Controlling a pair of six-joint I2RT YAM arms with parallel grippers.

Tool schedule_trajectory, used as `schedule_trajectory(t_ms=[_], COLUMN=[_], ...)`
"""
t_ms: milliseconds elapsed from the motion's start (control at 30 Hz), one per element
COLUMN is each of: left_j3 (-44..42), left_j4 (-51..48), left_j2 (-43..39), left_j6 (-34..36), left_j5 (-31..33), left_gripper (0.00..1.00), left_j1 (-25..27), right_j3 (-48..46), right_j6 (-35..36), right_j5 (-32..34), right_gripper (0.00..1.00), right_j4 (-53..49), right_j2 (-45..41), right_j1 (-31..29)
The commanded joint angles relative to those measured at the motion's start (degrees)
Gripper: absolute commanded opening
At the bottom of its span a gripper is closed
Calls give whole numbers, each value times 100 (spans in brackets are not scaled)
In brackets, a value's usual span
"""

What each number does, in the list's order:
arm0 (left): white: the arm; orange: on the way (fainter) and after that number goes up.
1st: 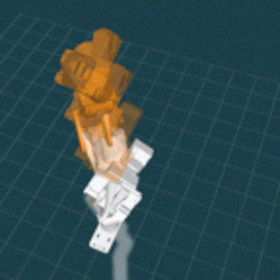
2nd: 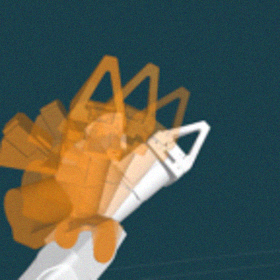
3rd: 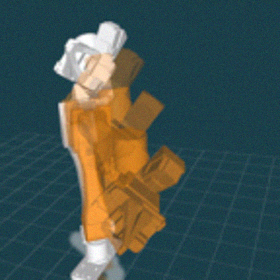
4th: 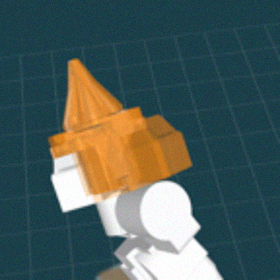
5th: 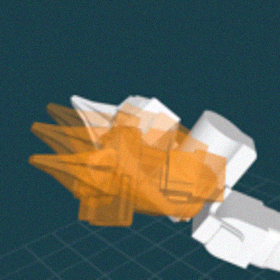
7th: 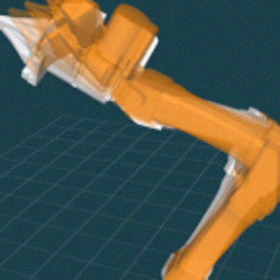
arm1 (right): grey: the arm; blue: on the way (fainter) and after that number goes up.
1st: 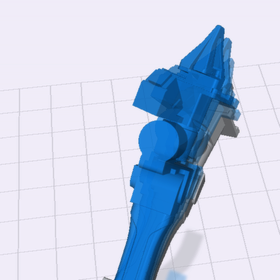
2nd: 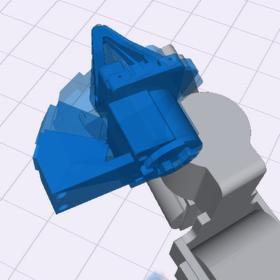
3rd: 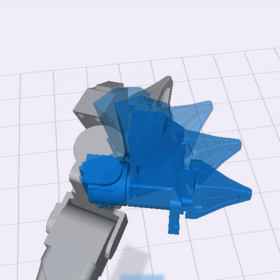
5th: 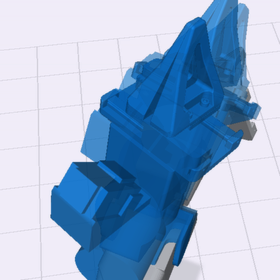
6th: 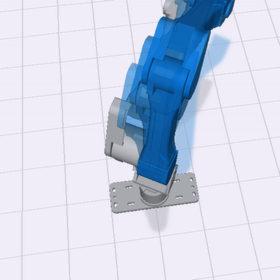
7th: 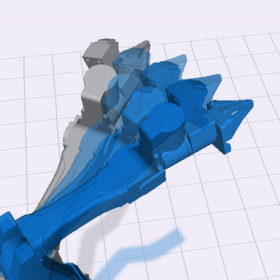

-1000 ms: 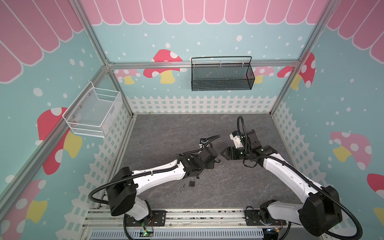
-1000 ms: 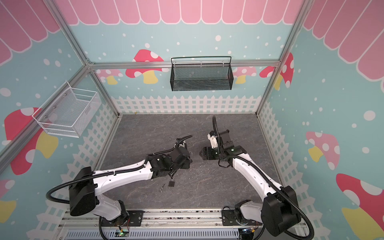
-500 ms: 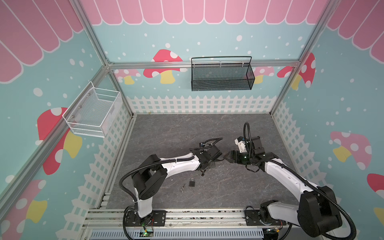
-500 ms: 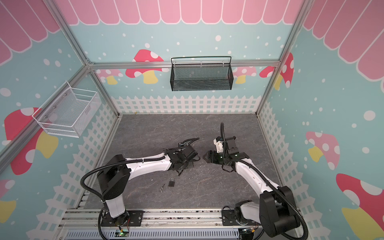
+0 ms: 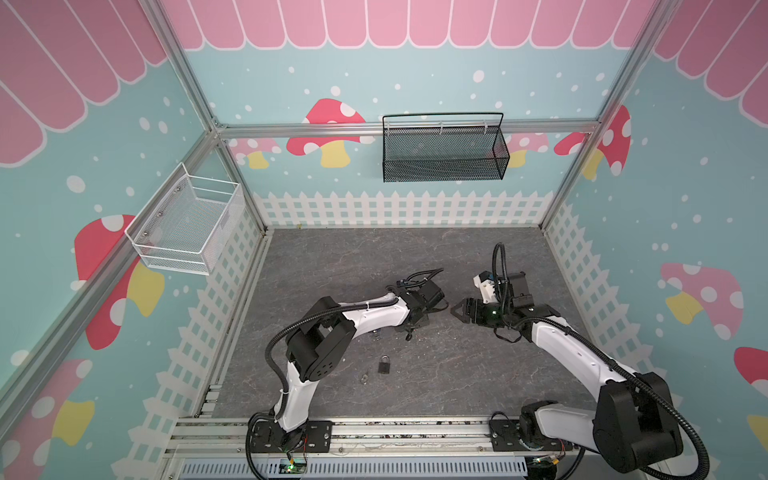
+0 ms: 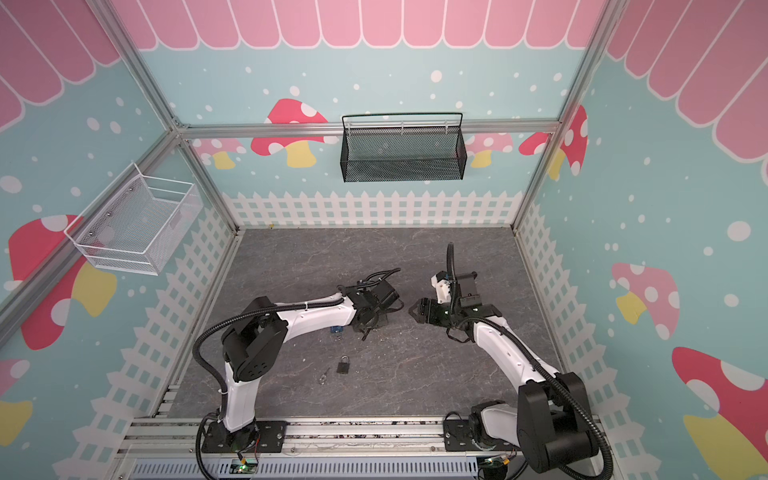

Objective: Unlock with the key
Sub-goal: 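Lower the blue padlock with the left gripper while the right gripper draws back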

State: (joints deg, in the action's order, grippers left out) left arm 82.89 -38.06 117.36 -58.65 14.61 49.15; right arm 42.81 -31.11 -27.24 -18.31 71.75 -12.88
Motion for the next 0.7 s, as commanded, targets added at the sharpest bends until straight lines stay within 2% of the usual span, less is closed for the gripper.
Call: schedule_trajectory(t_ms=[0, 233, 567, 667], left_j3=[174, 191, 121, 109], left_j4=[-257, -263, -254, -247], left_j2=[128, 247, 184, 59], left_j6=[27, 145, 167, 192], left_j5=[-9, -229, -310, -330], left_gripper=[0, 1, 37, 41], left_j1=[-71, -151, -204, -229], right_j3=[-19, -53, -12, 25], right_j6=[92, 88, 80, 98], right_j5=[-97, -121, -36, -26], right_gripper=[78, 78, 78, 78], right_j4=[71, 66, 13, -7], right_j2=[58, 31, -106, -156], right_j1=[56, 84, 92, 93])
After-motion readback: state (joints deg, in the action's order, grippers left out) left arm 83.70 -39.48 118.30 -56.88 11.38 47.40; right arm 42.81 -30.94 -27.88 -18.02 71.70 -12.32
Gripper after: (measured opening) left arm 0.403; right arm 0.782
